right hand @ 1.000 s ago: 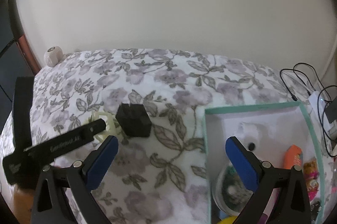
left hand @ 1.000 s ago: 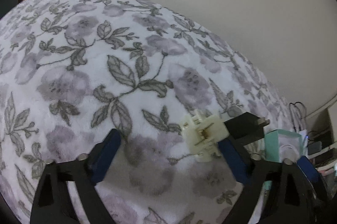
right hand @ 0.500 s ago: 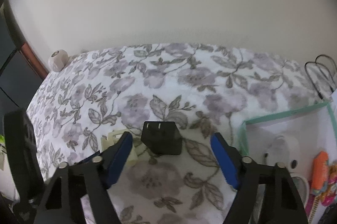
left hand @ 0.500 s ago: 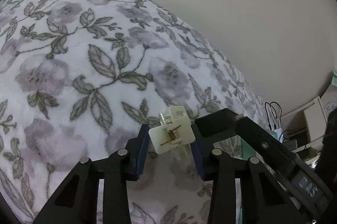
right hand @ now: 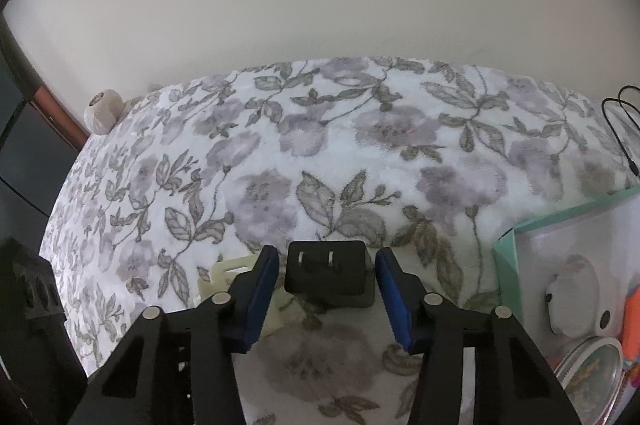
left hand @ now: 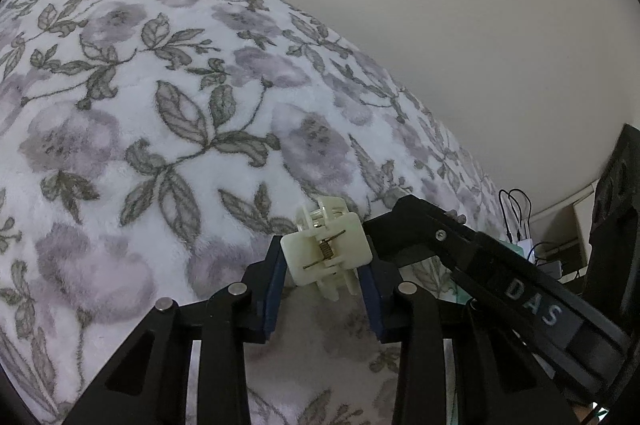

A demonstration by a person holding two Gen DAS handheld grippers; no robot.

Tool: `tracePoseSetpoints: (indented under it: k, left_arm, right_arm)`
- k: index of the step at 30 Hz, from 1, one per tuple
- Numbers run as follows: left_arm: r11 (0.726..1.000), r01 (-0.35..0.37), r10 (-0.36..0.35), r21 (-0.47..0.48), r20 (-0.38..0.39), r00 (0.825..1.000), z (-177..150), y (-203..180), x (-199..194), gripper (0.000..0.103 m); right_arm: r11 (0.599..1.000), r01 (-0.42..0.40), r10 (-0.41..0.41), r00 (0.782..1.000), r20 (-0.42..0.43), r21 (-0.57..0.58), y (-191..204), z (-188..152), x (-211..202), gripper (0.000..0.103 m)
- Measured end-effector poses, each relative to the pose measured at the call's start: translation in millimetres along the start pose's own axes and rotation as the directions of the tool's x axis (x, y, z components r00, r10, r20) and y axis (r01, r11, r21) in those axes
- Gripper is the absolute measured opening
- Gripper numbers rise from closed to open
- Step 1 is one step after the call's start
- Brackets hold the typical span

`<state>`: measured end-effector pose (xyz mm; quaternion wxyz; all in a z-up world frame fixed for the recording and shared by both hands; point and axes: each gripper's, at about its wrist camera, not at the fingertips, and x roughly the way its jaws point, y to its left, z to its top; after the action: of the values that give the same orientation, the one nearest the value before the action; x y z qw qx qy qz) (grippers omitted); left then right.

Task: Organize rigid objects
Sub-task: 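Grasp the cream adapter with left tool while right tool grasps the black charger, then carry the adapter and charger over the teal-rimmed box with both tools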

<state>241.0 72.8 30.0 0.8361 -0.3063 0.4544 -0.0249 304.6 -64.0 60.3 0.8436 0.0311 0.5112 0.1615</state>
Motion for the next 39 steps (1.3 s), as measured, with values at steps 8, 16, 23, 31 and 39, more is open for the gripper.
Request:
tracePoseSetpoints:
  k: [8, 16, 23, 31, 39]
  left_arm:
    - [1.000, 0.022, -0.022, -0.005, 0.000, 1.000, -0.2, -0.7, 4.2, 0.037]
    - [1.000, 0.024, -0.024, 0.011, 0.010, 1.000, -2.0, -3.9, 2.9, 0.029]
    - [0.999, 0.017, -0.017, 0.033, 0.014, 1.000, -1.0, -4.6, 1.9, 0.029]
    - [0.999, -0.010, 0.009, 0.034, 0.034, 0.999, 1.3, -1.2, -7.0, 0.018]
    - [0.999, -0.018, 0.017, 0.029, 0.050, 0.999, 3.0, 1.8, -14.6, 0.017]
  right_arm:
    - [1.000, 0.024, -0.024, 1.000, -0.002, 0.018, -2.2, 1.9, 6.9, 0.044]
    - [0.999, 0.042, -0.042, 0.999, 0.006, 0.014, -0.6, 1.9, 8.0, 0.044]
    - [0.999, 0.042, -0.042, 0.999, 0.014, 0.024, -2.7, -0.7, 5.5, 0.043]
    - [0.999, 0.030, -0.031, 0.999, 0.044, 0.021, -6.4, -5.6, -6.9, 0.042]
    - [0.999, 0.002, -0.007, 0.995, 0.101, 0.051, -15.8, -12.1, -26.4, 0.042]
